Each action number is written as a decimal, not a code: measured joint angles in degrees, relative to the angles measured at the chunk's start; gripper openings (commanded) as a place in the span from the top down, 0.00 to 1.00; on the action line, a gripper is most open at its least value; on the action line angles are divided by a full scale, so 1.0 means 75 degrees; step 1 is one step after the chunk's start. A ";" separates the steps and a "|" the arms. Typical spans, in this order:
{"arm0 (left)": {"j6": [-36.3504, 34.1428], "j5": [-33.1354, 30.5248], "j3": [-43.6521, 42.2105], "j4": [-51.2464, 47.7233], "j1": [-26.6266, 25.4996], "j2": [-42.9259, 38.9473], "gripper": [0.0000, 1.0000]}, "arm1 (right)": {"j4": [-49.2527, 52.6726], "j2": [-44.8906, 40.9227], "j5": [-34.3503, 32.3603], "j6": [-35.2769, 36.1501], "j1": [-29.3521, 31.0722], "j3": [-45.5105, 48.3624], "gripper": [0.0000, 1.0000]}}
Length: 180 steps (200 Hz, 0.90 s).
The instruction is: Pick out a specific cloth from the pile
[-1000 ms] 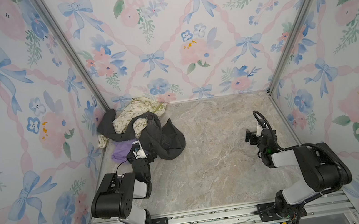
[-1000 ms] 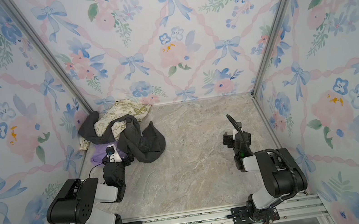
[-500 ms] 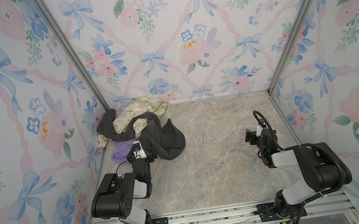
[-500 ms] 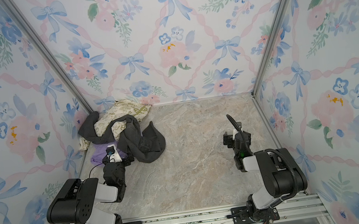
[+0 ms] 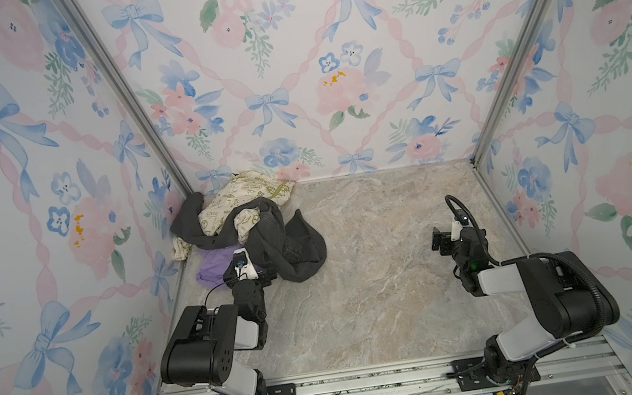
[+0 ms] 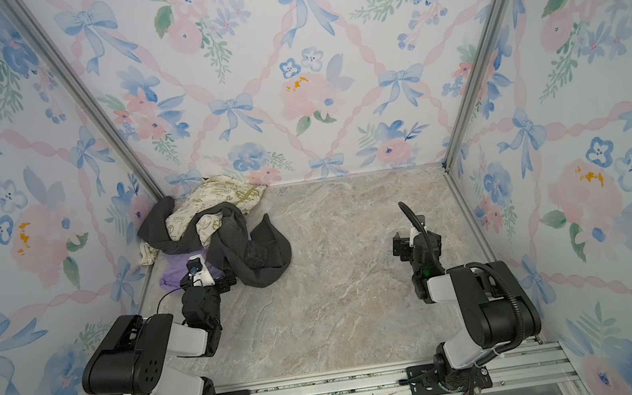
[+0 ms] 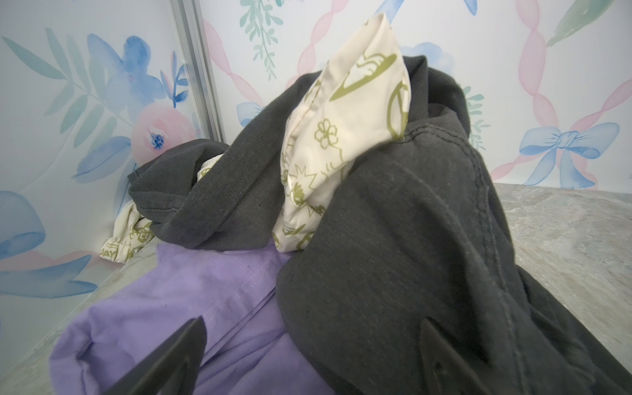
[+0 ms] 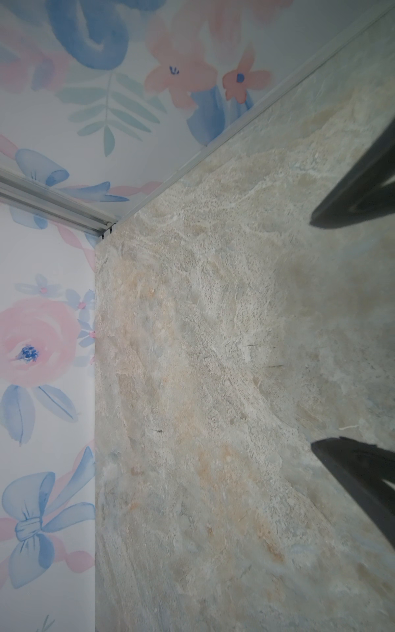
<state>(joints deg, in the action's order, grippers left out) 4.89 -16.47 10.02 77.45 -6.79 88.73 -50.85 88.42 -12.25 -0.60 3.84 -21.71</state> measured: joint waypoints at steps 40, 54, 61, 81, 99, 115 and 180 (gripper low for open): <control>0.0000 0.0055 0.0000 0.0000 0.0000 0.0000 0.02 | 0.0012 -0.0003 0.0038 0.0003 0.0003 -0.0003 0.03; -0.0003 0.0026 0.0026 -0.0102 -0.0003 -0.0035 0.02 | 0.0224 -0.0044 0.0146 0.0047 0.0015 -0.0076 0.03; -0.0003 -0.0041 0.0064 -0.0242 -0.0020 -0.0090 0.02 | 0.0452 -0.0119 0.0166 0.0105 0.0044 -0.0149 0.03; -0.0003 -0.0446 0.0184 -0.0708 -0.0175 -0.0577 0.02 | 0.1448 -0.0557 0.0184 0.0306 0.0251 -0.0603 0.03; 0.0006 -0.0935 0.0224 -0.1116 -0.0376 -0.1282 0.02 | 0.2098 -0.1003 0.0189 0.0498 0.0533 -0.1090 0.03; 0.0044 -0.1294 0.0318 -0.1731 -0.0507 -0.1976 0.02 | 0.2498 -0.1384 0.0204 0.0583 0.0752 -0.1349 0.03; 0.1448 -0.2725 0.1757 -0.6650 -0.0533 -0.4558 0.02 | 0.4048 -0.1868 0.0160 0.0918 0.1603 -0.2352 0.03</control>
<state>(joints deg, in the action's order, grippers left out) 15.75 -36.91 23.20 27.57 -10.79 54.54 -20.49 74.41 -11.05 6.28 15.86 -39.35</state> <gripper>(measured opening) 0.979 0.970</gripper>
